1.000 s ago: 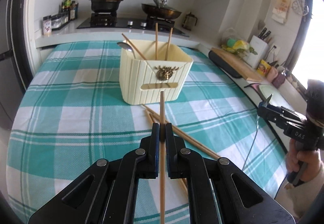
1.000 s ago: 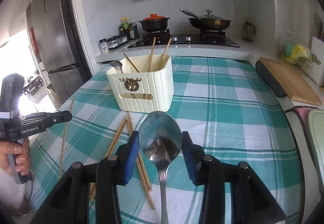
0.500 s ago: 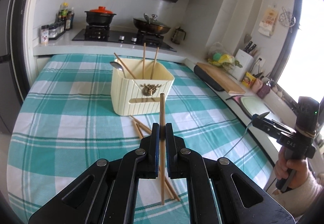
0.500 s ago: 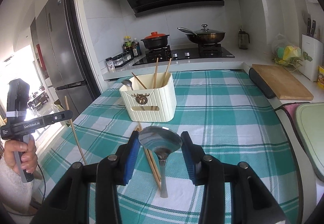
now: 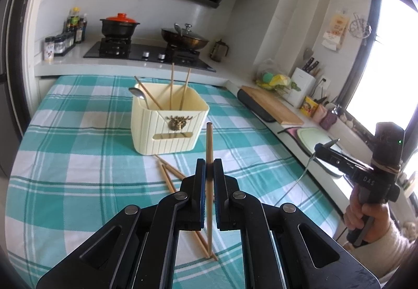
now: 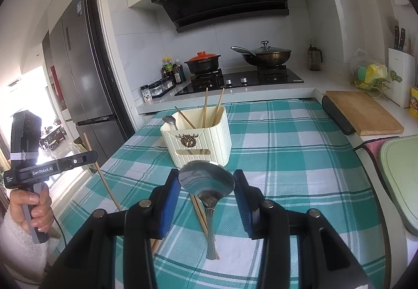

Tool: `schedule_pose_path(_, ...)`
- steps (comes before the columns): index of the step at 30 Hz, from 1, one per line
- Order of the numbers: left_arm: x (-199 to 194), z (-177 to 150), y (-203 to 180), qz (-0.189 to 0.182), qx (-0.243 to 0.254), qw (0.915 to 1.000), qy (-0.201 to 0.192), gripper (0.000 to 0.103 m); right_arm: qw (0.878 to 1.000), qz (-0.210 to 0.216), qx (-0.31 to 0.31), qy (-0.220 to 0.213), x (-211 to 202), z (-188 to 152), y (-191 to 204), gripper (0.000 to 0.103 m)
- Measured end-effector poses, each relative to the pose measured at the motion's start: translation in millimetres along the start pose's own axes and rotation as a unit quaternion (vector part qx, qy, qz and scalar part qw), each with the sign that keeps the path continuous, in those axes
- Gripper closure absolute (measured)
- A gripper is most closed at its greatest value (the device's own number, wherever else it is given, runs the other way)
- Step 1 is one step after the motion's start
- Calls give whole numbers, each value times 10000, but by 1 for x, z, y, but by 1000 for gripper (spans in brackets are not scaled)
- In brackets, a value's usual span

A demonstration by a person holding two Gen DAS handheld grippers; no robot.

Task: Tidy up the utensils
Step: 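Carry the spoon and chopstick over the caddy and release them inside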

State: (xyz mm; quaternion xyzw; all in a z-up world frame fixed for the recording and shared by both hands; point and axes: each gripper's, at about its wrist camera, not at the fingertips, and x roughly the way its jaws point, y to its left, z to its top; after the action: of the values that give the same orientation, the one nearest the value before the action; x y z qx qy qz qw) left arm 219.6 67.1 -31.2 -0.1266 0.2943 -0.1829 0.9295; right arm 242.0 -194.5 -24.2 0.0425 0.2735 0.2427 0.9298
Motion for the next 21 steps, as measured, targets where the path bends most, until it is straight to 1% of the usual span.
schedule_pose_path(5,-3,7,-5,-37,65,10000,-47,99,9998,123,54,-114,-1,12,-1,61)
schedule_pose_path(11,-5,16,-7,-72,136,9998,-121,99,9996,228,74,-139,6,28,0,61)
schedule_pose_path(16,-7,37,-7,-168,185,9994,-254,99,9995,282,-12,-172,14,47,7,61)
schedule_pose_path(21,-7,60,-7,-189,279,9987,-388,99,9994,312,-111,-129,30,70,13,61)
